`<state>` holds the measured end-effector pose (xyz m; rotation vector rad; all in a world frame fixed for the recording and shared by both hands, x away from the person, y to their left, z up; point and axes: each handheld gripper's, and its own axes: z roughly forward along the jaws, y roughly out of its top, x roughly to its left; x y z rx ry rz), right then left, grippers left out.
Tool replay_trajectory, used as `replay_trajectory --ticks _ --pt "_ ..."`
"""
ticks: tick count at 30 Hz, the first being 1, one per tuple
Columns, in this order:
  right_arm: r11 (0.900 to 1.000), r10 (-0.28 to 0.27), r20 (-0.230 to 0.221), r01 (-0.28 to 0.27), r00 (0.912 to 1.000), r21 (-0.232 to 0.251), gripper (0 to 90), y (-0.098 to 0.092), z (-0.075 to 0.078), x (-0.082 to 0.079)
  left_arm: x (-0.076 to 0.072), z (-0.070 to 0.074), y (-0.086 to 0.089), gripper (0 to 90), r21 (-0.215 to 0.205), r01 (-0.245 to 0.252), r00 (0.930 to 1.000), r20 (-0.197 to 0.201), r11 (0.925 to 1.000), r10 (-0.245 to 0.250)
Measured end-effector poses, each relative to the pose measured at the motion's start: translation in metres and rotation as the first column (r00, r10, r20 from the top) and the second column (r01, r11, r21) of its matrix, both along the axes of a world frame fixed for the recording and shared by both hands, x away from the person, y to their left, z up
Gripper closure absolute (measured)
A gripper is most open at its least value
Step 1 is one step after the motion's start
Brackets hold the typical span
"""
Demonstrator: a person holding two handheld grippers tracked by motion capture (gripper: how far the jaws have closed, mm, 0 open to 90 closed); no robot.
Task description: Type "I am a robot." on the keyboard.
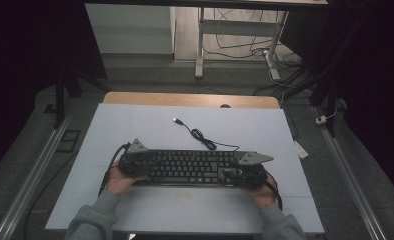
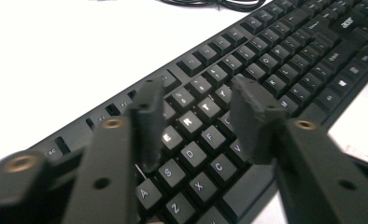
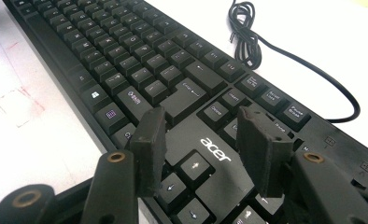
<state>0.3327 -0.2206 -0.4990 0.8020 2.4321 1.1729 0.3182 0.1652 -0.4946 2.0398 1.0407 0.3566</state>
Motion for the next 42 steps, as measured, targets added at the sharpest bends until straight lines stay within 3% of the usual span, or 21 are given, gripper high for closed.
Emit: replay_trajectory --ticks 8,23,27,42 --pt "1.0 0.006 0.001 -0.006 1.0 0.003 52.5 0.001 0.0 0.0 -0.002 0.001 0.005 40.3 -0.014 -0.012 0.9999 -0.013 0.9998 0.011" --pt "1.0 0.012 0.001 -0.012 0.9999 0.016 52.5 0.003 0.002 0.0 -0.001 0.001 0.007 39.0 -0.032 -0.015 0.9997 -0.02 0.9994 0.014" --pt "0.999 0.02 0.002 -0.02 0.9998 0.04 52.5 0.009 0.004 0.001 0.0 0.001 0.006 38.8 -0.026 -0.011 0.9997 -0.024 0.9996 0.01" --pt "0.997 0.064 0.013 -0.065 0.9978 0.048 53.7 0.039 0.011 0.003 0.0 -0.001 0.003 38.0 -0.021 -0.007 0.9996 -0.028 0.9998 0.007"
